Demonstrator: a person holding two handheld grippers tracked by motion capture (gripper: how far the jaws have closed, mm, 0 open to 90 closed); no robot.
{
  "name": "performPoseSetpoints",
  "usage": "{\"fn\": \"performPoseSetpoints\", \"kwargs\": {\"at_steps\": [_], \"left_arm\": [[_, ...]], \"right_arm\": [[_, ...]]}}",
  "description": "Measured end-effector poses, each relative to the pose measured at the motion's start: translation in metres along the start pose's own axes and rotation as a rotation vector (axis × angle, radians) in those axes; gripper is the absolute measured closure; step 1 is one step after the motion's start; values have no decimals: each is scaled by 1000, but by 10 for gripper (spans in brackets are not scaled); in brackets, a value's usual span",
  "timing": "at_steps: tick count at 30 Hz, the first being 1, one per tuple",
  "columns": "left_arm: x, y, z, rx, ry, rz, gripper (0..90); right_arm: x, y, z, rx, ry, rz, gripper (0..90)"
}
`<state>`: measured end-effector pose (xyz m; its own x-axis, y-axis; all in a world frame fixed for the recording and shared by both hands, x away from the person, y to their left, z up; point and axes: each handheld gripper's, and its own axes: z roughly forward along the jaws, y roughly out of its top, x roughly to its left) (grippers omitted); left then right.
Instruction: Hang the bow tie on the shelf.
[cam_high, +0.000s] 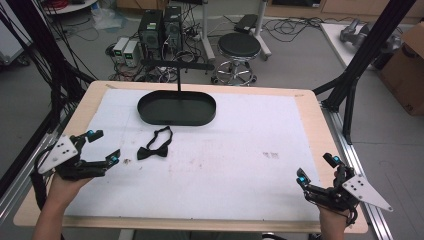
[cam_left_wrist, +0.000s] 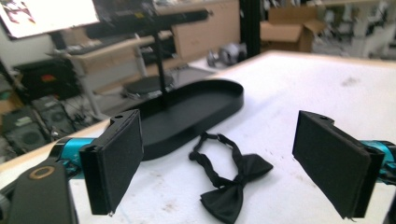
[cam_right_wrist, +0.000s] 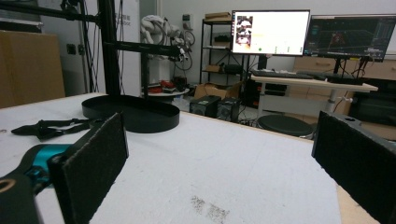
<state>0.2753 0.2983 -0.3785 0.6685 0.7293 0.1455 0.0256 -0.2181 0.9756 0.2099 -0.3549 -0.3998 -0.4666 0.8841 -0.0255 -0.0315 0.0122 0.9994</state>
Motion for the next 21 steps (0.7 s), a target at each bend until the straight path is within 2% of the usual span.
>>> {"fn": "performPoseSetpoints", "kwargs": {"at_steps": [3, 4, 5, 6, 8, 9, 12, 16, 17, 18, 19, 20, 21], "left_arm": [[-1, -1, 15, 47, -45, 15, 200], [-2, -4, 25, 82, -71, 24, 207], [-3, -6, 30, 97, -84, 23, 209], [-3, -6, 30, 97, -84, 23, 209], [-5, -8, 40, 123, -113, 26, 210], [-8, -11, 48, 142, -140, 31, 212], [-14, -13, 62, 173, -174, 58, 226], [-16, -16, 73, 189, -192, 67, 267], [-17, -20, 81, 217, -203, 65, 271], [-17, -20, 81, 217, -203, 65, 277], [-18, -21, 85, 238, -212, 67, 277], [-18, -23, 92, 277, -234, 74, 298], [-18, -23, 92, 277, -234, 74, 302]], "right_arm": [[-1, 1, -1, -2, -2, 3, 27], [-1, 1, -2, -4, -3, 2, 27], [-1, 1, -2, -7, -3, 1, 27], [-1, 1, -2, -7, -3, 0, 27], [-1, 2, -3, -6, -2, 2, 27], [-2, 2, -3, -10, -3, 2, 27], [-2, 1, -3, -11, -2, 4, 27], [-2, 2, -3, -10, -1, 3, 27], [-2, 2, -3, -9, 1, 1, 27], [-2, 2, -3, -9, 1, 1, 27], [-2, 2, -4, -9, -1, 7, 27], [-3, 2, -4, -15, -2, 4, 27], [-3, 2, -4, -15, -2, 4, 27]]}}
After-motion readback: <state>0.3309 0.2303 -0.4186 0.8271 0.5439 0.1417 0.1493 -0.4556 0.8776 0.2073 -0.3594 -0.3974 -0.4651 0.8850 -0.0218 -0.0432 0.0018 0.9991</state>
